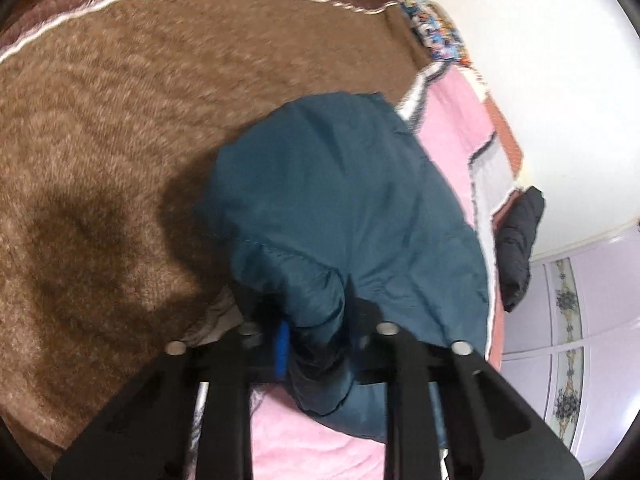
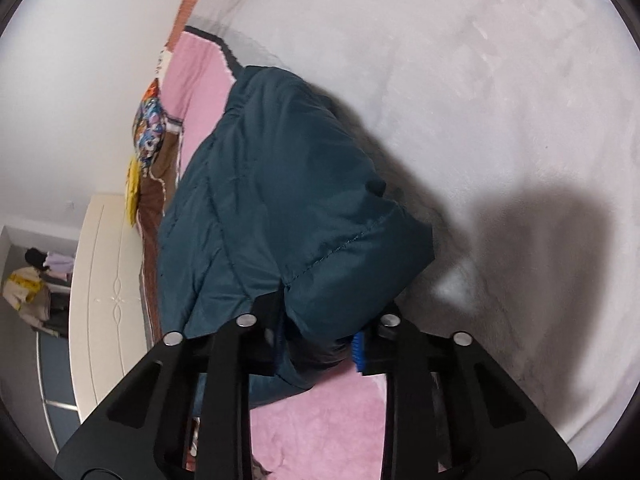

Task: Fold large clothes

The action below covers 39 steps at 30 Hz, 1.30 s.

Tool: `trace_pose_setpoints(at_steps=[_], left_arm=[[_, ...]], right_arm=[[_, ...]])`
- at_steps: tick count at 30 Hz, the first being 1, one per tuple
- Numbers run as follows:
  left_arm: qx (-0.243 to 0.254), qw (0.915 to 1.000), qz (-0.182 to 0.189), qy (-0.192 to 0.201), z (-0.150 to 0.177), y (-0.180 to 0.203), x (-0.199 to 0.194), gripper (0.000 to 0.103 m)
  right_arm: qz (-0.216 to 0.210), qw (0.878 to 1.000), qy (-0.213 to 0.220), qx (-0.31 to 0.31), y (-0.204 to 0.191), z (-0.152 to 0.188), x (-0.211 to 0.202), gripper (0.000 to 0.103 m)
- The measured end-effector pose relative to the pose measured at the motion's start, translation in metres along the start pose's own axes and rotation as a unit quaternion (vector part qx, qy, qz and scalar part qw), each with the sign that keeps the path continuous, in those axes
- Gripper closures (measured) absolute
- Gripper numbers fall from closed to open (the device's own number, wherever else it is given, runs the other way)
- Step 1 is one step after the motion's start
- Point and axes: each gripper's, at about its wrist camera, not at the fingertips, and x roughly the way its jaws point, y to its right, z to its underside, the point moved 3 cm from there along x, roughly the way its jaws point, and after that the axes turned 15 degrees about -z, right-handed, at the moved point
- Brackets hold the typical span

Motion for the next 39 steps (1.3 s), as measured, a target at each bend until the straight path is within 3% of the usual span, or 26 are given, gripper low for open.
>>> trace_pose_setpoints(at_steps=[4, 13, 18, 23, 29, 32, 37, 39], left_arm=[[0.032, 0.9994, 0.002, 0.017, 0.012, 0.001, -0.027, 0.089], [0.049, 0.9984, 0.024, -0.017, 0.066, -0.047, -0.078, 0.089], [0.057, 0.9977, 0.018, -0.032, 0.103, -0.082, -0.092, 0.089], [0.060, 0.9974, 0.008, -0.038, 0.125, -0.106, -0.084, 0.087], [0.039, 0.9985, -0.012, -0.035, 0.124, -0.111, -0.074, 0.069], [0.044, 0.9982, -0.009, -0.040, 0.122, -0.106, -0.077, 0.055], [0.032, 0.9985, 0.004, -0.043, 0.123, -0.117, -0.083, 0.047], [0.031, 0.9986, 0.007, -0.043, 0.125, -0.121, -0.084, 0.046]], right_arm=[[-0.008, 1.000, -0.006, -0.014, -0.006, 0.010, -0.016, 0.083], [0.007, 0.999, -0.033, -0.037, 0.001, 0.066, -0.086, 0.083], [0.025, 0.998, -0.049, -0.041, 0.016, 0.104, -0.122, 0.083], [0.052, 0.996, -0.056, -0.039, 0.033, 0.119, -0.122, 0.078], [0.098, 0.993, -0.059, -0.024, 0.034, 0.112, -0.112, 0.053], [0.109, 0.992, -0.056, -0.031, 0.030, 0.110, -0.129, 0.049], [0.159, 0.984, 0.005, -0.075, 0.014, 0.106, -0.176, 0.050], [0.179, 0.976, 0.027, -0.124, -0.006, 0.104, -0.185, 0.071]])
